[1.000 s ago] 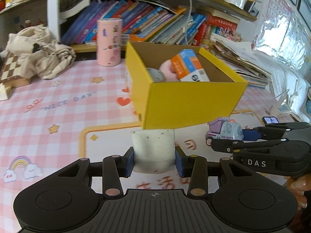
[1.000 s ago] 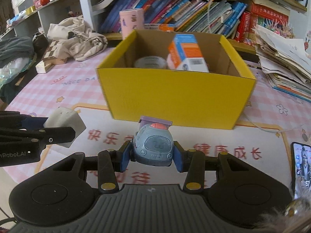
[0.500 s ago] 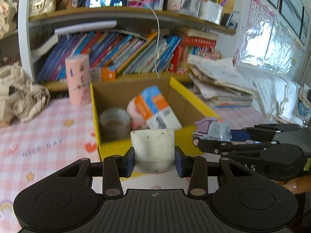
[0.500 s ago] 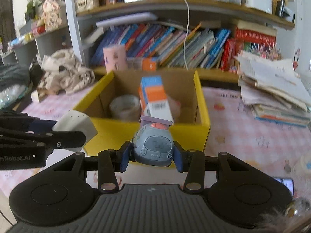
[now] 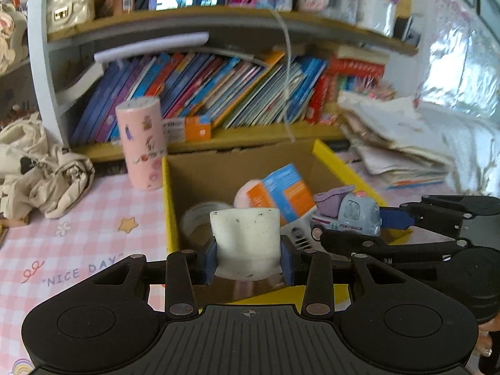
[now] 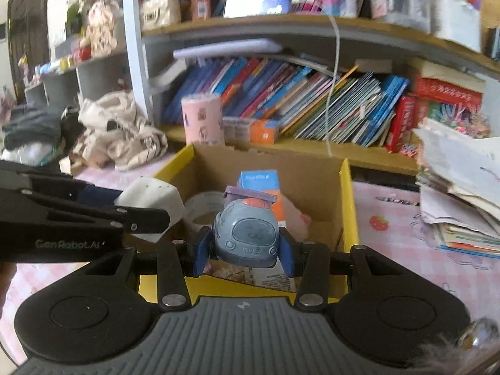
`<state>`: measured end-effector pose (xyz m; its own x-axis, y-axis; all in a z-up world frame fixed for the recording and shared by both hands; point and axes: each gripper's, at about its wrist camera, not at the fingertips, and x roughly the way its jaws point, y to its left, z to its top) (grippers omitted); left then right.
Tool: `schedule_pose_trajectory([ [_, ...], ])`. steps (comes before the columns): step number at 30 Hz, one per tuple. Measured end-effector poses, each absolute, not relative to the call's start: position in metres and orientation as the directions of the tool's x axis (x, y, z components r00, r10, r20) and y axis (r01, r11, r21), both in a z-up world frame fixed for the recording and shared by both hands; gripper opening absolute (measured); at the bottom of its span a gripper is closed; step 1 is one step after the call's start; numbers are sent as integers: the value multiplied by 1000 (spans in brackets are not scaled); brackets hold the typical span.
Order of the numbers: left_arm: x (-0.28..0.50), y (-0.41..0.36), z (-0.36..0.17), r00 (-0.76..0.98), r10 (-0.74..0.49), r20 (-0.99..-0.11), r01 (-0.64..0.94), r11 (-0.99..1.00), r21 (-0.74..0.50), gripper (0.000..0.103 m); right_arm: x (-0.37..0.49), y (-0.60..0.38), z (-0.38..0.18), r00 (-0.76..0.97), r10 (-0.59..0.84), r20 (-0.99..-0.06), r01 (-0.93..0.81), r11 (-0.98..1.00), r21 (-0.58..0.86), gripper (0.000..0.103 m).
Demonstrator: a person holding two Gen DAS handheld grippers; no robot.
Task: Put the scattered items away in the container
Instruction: 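Lower the car and foam block into the yellow box and open both grippers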
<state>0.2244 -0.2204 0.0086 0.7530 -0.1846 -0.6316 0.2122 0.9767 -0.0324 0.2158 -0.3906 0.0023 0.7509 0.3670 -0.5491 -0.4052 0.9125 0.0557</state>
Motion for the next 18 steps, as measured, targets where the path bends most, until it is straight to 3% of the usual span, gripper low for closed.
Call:
schedule_pose_trajectory([
  [8,242,-218,-9,704,-145,-695,195,981,-7,39,240,-380,-18,677,404,-615,-483,875,43,42],
  [18,251,-216,-17,682,-119,-722,164,986,-8,42,246,-381,-19,637,466,-614,-544,836,70,42],
])
